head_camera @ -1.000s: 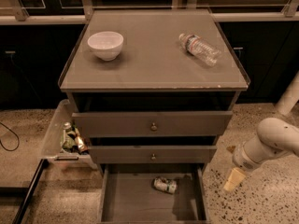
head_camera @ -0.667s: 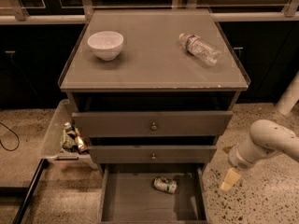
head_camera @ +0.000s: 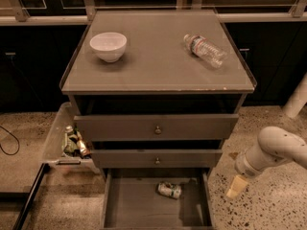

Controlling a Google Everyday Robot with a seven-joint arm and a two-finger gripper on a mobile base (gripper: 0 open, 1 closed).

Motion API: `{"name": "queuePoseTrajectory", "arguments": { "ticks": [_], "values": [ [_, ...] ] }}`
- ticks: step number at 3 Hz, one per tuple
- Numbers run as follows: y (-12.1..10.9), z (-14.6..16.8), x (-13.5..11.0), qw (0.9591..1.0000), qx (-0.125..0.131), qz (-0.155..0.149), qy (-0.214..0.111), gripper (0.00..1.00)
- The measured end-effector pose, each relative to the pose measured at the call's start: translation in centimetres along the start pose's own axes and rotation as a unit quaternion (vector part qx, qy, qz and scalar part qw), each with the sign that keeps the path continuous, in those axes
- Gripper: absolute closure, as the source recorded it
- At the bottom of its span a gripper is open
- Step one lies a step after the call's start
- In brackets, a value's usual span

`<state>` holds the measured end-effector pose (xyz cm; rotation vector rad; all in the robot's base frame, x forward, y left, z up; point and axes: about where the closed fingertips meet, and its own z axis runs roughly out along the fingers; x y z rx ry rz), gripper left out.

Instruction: Pick 7up can from bottom drawer and place on counter

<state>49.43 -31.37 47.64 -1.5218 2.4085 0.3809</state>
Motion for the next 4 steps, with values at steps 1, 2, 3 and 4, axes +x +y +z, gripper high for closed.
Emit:
{"name": "queuePoseTrajectory", "arguments": {
  "ticks": [1, 2, 3, 4],
  "values": [
    [0.5, 1.7, -0.4, 0.9989, 0.033, -0.016, -0.029, 0.0],
    [1.3, 4.4, -1.4, 0.9923, 0.077, -0.049, -0.084, 0.0],
    [1.8, 6.8, -2.8, 0.9797, 0.109, -0.082, -0.147, 0.0],
    [2.4, 10.9, -3.7, 0.9744, 0.087, -0.077, -0.192, 0.0]
  ]
}}
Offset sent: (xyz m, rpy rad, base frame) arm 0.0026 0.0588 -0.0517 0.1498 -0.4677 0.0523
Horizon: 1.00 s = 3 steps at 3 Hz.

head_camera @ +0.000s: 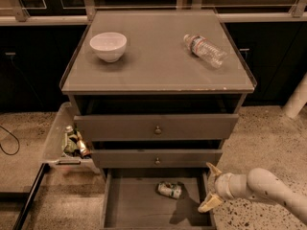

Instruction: Pick 7up can from bottom drawer and place on counter

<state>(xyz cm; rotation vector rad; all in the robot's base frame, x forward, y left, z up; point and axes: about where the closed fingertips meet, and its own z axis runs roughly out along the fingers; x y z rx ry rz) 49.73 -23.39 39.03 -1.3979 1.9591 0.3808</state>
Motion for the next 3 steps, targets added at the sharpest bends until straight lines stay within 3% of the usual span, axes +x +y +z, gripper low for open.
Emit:
{"name": "queuePoseTrajectory", "arguments": {
  "ticks": [1, 2, 3],
  "values": [
    [0.0, 0.0, 0.0, 1.0, 0.0, 0.0, 0.0, 0.0],
    [1.1, 3.8, 1.6, 1.0, -0.001, -0.001, -0.002, 0.0],
    [2.1, 9.6, 3.8, 0.9998, 0.005, 0.006, -0.017, 0.0]
  ]
}}
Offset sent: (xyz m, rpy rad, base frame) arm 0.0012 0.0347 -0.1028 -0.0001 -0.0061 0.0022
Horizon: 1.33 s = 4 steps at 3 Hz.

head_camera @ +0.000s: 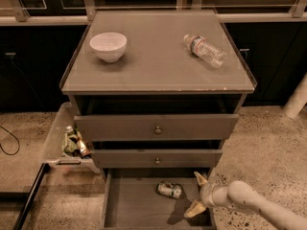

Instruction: Pick 7up can from bottom drawer and place on counter

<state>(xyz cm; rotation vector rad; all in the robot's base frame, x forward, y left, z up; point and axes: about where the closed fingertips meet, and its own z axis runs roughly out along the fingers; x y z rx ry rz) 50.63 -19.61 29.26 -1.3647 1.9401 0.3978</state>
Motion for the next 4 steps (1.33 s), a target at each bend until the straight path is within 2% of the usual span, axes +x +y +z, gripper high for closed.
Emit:
{"name": "queuePoseTrajectory", "arguments": {
  "ticks": [1, 2, 3, 4],
  "values": [
    [0.4, 4.8, 1.9, 0.9998, 0.002, 0.003, -0.019, 0.0],
    [0.1, 8.8, 2.3, 0.9994, -0.003, -0.015, -0.033, 0.0],
    [-0.5, 11.7, 1.3, 0.9981, -0.011, -0.046, -0.039, 0.0],
    [-1.3, 14.6, 2.0, 0.997, -0.018, -0.073, -0.019, 0.0]
  ]
}}
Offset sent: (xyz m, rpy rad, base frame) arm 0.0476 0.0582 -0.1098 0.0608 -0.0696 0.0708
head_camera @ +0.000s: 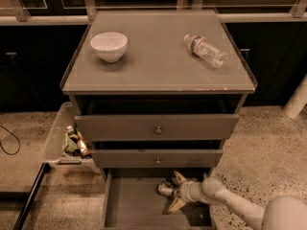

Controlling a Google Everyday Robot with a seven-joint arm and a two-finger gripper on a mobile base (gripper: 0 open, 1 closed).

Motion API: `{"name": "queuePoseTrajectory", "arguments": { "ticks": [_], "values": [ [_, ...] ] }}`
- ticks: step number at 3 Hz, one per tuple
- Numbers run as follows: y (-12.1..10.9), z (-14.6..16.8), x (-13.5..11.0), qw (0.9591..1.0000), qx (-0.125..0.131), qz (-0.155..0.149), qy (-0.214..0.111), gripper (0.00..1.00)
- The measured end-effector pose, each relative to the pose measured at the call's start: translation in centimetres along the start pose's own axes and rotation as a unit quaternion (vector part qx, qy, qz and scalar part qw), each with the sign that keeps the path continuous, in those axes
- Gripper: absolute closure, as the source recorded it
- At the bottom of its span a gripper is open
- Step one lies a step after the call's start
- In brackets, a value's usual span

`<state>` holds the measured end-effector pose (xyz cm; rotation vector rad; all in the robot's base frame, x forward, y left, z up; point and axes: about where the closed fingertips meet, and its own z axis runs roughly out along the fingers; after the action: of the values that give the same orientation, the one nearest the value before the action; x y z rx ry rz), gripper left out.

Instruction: Pick 7up can from bottom drawer and place on counter

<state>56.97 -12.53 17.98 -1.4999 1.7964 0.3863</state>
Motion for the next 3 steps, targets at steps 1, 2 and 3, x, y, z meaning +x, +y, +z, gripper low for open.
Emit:
{"name": "queuePoseTrajectory", "arguments": {
  "ticks": [1, 2, 3],
  "values": [
    [-0.2, 1.5, 1.8, 0.9998, -0.006, 0.003, 0.016, 0.0],
    [-0.2, 2.6, 3.1, 0.9996, -0.011, 0.012, 0.023, 0.0],
    [-0.3, 2.6, 3.1, 0.9996, -0.011, 0.012, 0.023, 0.19]
  ]
}}
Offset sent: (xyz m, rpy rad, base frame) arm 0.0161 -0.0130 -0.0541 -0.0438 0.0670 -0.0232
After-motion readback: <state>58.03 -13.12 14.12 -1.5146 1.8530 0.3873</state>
